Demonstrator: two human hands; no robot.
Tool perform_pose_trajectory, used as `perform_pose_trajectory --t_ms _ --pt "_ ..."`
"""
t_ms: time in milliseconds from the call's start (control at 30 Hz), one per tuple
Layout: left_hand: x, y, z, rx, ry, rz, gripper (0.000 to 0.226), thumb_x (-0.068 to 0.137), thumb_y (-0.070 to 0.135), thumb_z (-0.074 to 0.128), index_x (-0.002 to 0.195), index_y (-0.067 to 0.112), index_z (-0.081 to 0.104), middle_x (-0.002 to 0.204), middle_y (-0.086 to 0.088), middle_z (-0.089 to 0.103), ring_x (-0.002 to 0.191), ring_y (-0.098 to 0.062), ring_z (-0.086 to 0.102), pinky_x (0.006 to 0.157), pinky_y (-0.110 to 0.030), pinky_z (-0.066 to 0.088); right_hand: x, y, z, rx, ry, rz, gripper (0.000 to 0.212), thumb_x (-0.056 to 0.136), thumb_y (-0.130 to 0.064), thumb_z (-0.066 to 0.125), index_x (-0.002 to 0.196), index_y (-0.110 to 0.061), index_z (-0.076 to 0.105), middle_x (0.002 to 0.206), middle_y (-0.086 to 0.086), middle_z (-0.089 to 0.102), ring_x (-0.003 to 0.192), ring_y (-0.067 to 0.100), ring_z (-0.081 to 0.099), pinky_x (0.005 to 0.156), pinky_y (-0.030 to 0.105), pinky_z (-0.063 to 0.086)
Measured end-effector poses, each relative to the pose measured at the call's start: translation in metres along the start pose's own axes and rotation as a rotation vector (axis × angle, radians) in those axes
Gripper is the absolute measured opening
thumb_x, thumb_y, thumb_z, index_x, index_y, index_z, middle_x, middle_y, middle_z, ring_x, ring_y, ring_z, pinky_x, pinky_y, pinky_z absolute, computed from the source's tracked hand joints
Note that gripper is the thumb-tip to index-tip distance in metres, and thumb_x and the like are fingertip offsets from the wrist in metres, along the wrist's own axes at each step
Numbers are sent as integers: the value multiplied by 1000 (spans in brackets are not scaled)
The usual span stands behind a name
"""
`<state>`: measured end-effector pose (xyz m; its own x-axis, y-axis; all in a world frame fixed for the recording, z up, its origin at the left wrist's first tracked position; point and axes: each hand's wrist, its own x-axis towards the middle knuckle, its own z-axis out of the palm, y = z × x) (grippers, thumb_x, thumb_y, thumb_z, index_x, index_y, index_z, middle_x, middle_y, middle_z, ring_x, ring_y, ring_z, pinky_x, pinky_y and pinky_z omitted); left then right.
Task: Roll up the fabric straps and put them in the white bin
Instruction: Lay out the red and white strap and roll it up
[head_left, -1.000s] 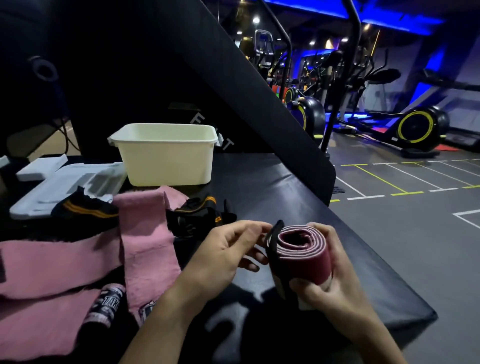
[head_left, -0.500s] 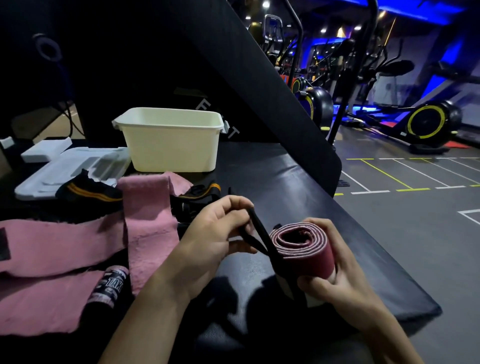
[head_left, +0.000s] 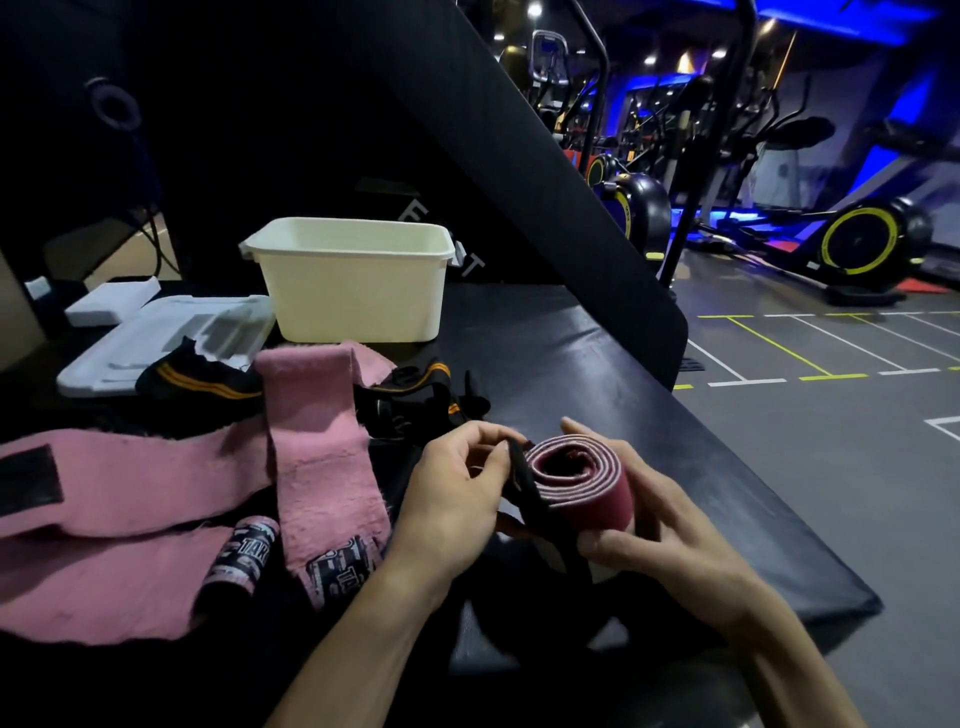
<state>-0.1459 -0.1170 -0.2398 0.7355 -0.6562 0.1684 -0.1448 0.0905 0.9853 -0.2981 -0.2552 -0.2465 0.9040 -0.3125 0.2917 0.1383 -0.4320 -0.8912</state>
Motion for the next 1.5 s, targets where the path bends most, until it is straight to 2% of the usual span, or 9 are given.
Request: perform_pose_trajectory --t_ms 100,267,533,700,833,933,1233,1333,1500 --pt "3 -2 -3 49 65 -8 22 101 11 60 90 22 76 79 -4 76 66 -16 68 54 -47 60 -1 4 5 104 19 30 85 80 -6 75 154 -18 34 146 0 58 135 17 55 104 23 46" --pt "5 -6 -5 43 100 -16 12 95 26 66 90 29 76 82 0 78 80 -22 75 75 -59 62 0 8 7 87 9 56 56 91 -10 65 145 -12 49 149 2 50 140 17 49 109 25 42" --pt "0 -14 5 -6 137 -37 14 89 33 68 89 20 73 87 -6 78 83 -25 76 76 -51 63 2 12 11 81 184 59 63 85 -10 62 146 -15 48 139 -5 64 137 13 52 113 30 41" --pt "-7 -16 14 92 146 25 8 93 26 69 89 20 73 80 4 77 79 -14 74 80 -45 61 3 9 29 -188 257 98 100 61 -47 91 145 -33 38 137 -17 55 131 -4 50 107 14 39" --pt "-9 -15 12 77 95 37 17 88 36 67 89 20 73 80 4 77 79 -17 75 76 -42 61 10 9 34 -182 365 47 92 54 -35 102 130 -29 51 119 -18 65 113 3 64 97 23 52" --pt "-11 -16 8 44 37 42 24 81 40 64 89 19 74 83 2 78 82 -18 75 81 -42 60 10 7 31 -195 363 38 94 50 -45 99 129 -30 52 117 -22 67 110 3 66 94 23 52" --pt "-10 -17 4 -158 -57 -30 14 97 10 68 87 16 75 81 0 74 78 -11 66 74 -35 55 10 2 28 -162 349 23 80 53 -40 97 122 -25 60 115 -14 69 107 10 69 92 29 56" --pt "-8 -17 0 -1 -34 64 14 95 9 71 86 19 75 81 3 77 74 -6 67 71 -22 53 8 2 28 -157 348 19 74 54 -33 95 119 -27 62 116 -9 70 107 11 69 94 37 57" --pt "-8 -17 -6 179 -37 110 14 95 11 70 87 22 74 76 4 76 69 -7 71 65 -21 54 5 -2 25 -158 303 -29 69 58 -25 94 119 -29 62 117 -7 69 109 16 68 95 37 56"
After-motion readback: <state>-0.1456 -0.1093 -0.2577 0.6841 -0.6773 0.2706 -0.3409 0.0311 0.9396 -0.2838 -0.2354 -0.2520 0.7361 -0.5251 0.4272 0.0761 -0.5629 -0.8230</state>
